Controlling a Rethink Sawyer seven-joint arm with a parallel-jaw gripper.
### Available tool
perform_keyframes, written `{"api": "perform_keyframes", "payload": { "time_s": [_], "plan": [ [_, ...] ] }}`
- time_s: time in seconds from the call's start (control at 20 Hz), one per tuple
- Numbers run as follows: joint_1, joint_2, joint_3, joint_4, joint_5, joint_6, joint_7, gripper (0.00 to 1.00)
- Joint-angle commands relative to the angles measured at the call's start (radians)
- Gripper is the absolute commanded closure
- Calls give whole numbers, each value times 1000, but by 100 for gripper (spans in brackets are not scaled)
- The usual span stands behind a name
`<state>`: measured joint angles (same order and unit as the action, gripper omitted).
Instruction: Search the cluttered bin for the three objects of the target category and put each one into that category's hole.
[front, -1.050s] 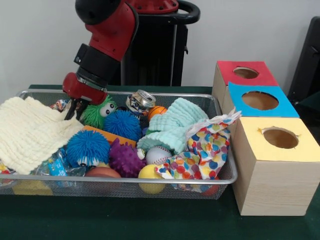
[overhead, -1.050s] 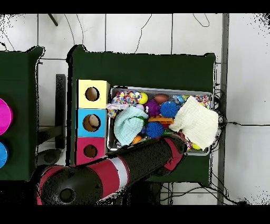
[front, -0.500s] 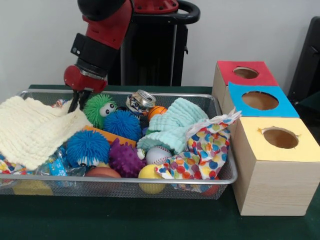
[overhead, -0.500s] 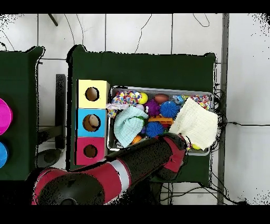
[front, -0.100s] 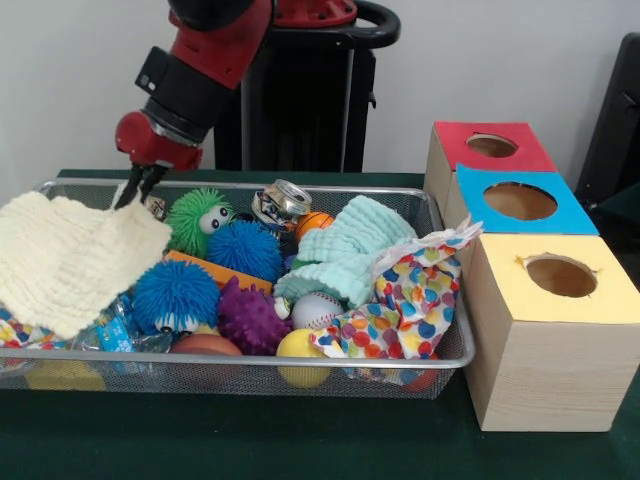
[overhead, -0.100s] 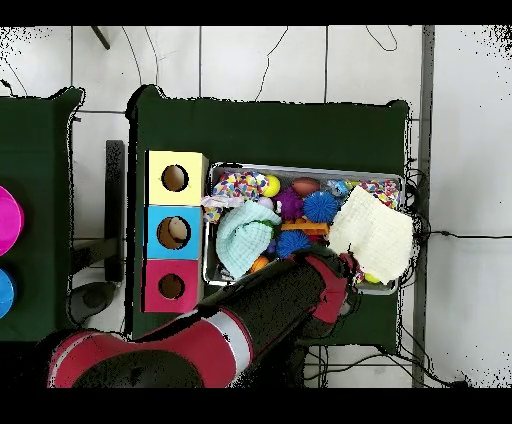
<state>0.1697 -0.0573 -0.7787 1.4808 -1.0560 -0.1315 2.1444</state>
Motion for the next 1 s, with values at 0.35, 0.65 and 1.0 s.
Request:
{"api": "perform_keyframes", "payload": {
  "time_s": [0.35,0.65,1.0],
  "plan": [
    [-15,-74,214,-112,39,246,-75,100],
    [-111,-204,357,-68,46,344,-226,100],
    [-263,-349,560,-10,123,558,-448,100]
  ]
}}
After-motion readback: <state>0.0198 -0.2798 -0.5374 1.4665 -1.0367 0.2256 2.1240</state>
